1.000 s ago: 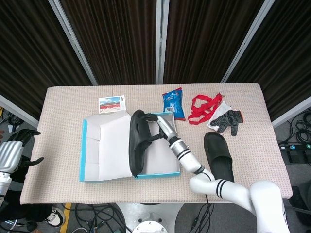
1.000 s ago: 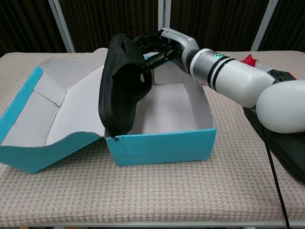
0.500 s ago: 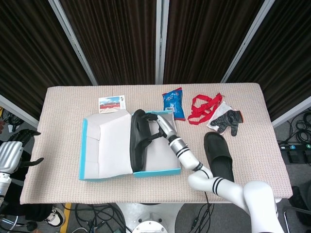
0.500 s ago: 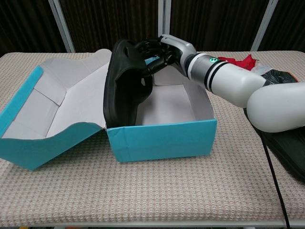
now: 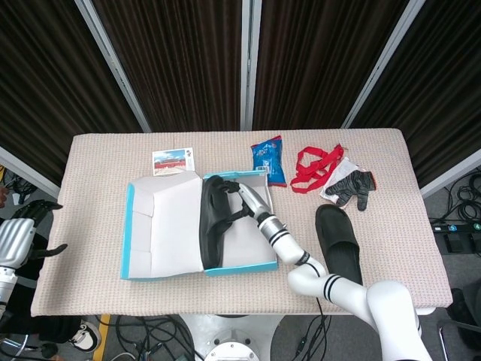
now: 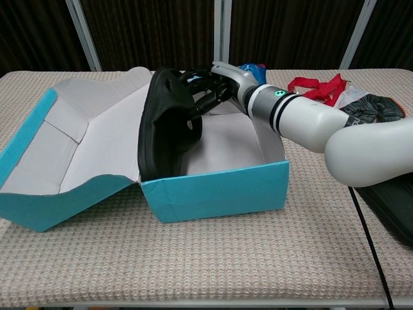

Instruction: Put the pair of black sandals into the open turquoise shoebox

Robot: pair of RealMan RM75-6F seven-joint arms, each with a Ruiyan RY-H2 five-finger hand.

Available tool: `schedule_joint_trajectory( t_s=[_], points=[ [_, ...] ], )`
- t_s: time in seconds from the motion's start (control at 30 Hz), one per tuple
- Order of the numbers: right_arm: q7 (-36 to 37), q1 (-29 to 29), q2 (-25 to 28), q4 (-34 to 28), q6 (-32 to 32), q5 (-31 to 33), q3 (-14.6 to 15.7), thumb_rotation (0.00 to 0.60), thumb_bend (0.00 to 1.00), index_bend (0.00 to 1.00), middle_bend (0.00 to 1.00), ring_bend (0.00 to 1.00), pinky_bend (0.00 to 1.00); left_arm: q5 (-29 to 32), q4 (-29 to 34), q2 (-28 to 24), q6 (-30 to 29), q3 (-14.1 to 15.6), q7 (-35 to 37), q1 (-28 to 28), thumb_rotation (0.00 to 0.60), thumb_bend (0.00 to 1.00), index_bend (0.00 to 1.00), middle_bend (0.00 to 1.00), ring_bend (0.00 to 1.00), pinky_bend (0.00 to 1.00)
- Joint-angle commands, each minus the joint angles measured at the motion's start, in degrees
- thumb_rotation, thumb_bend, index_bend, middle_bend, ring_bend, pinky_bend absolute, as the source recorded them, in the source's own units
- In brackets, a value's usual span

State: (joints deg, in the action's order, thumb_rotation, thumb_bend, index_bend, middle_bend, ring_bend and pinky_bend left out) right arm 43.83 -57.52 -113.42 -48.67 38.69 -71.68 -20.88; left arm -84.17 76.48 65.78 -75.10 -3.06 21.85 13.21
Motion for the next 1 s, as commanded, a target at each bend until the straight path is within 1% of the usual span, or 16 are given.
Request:
schedule_joint_trajectory(
  t_s=[0.03, 0.07, 0.13, 0.17, 0.3, 0.47, 0.6, 0.87, 1.0],
  points=[
    [-1.19, -0.07, 0.34, -0.21, -0.77, 0.65, -0.13, 0.600, 0.03, 0.55, 0.47, 0.16, 0.24, -0.07, 0.04, 0.00, -0.08, 0.06, 0.06, -0.06, 0.600, 0.12, 0.24, 0.21, 0.12, 0.20],
    [-1.63, -0.06, 0.57, -0.49, -1.07, 0.80, -0.10, 0.600, 0.03, 0.54, 0.47, 0.16, 0.24, -0.13, 0.10, -0.02, -0.18, 0.11, 0.11, -0.13, 0.600, 0.12, 0.24, 0.21, 0.12, 0.20],
    [-2.55, 0.03, 1.39, -1.47, -1.73, 0.96, 0.07, 0.600, 0.02, 0.49, 0.43, 0.15, 0.24, -0.21, 0.13, -0.03, -0.37, 0.12, 0.31, -0.21, 0.600, 0.12, 0.24, 0.21, 0.12, 0.20],
    [-2.78, 0.09, 1.85, -2.04, -1.96, 0.89, 0.17, 0.600, 0.02, 0.45, 0.41, 0.14, 0.24, -0.24, 0.14, -0.06, -0.36, 0.11, 0.40, -0.19, 0.600, 0.12, 0.24, 0.21, 0.12, 0.20],
    [-3.17, 0.42, 4.49, -5.00, -2.87, 0.04, 0.70, 0.600, 0.00, 0.34, 0.34, 0.08, 0.23, -0.32, 0.25, -0.16, -0.18, 0.10, 0.55, -0.05, 0.600, 0.12, 0.24, 0.21, 0.12, 0.20],
    [-3.22, 0.51, 7.71, -8.00, -5.10, -0.90, 1.69, 0.600, 0.00, 0.19, 0.24, 0.01, 0.16, -0.29, 0.55, -0.27, 0.18, -0.02, 0.57, 0.26, 0.600, 0.12, 0.24, 0.21, 0.12, 0.20],
    [-2.28, 0.52, 10.60, -11.01, -7.18, -1.24, 1.91, 0.600, 0.00, 0.11, 0.18, 0.00, 0.12, -0.29, 0.84, -0.32, 0.19, -0.01, 0.37, 0.29, 0.600, 0.12, 0.24, 0.21, 0.12, 0.20],
    [-2.16, 1.59, 14.86, -15.74, -6.48, -1.67, 1.71, 0.600, 0.00, 0.07, 0.14, 0.00, 0.12, -0.38, 1.31, -0.41, 0.18, -0.05, -0.05, 0.44, 0.600, 0.12, 0.24, 0.21, 0.12, 0.20],
    [-3.03, 2.92, 18.59, -21.07, -4.57, -1.93, 1.35, 0.600, 0.00, 0.07, 0.14, 0.00, 0.12, -0.47, 1.72, -0.57, 0.05, -0.10, -0.25, 0.50, 0.600, 0.12, 0.24, 0.21, 0.12, 0.20]
  ],
)
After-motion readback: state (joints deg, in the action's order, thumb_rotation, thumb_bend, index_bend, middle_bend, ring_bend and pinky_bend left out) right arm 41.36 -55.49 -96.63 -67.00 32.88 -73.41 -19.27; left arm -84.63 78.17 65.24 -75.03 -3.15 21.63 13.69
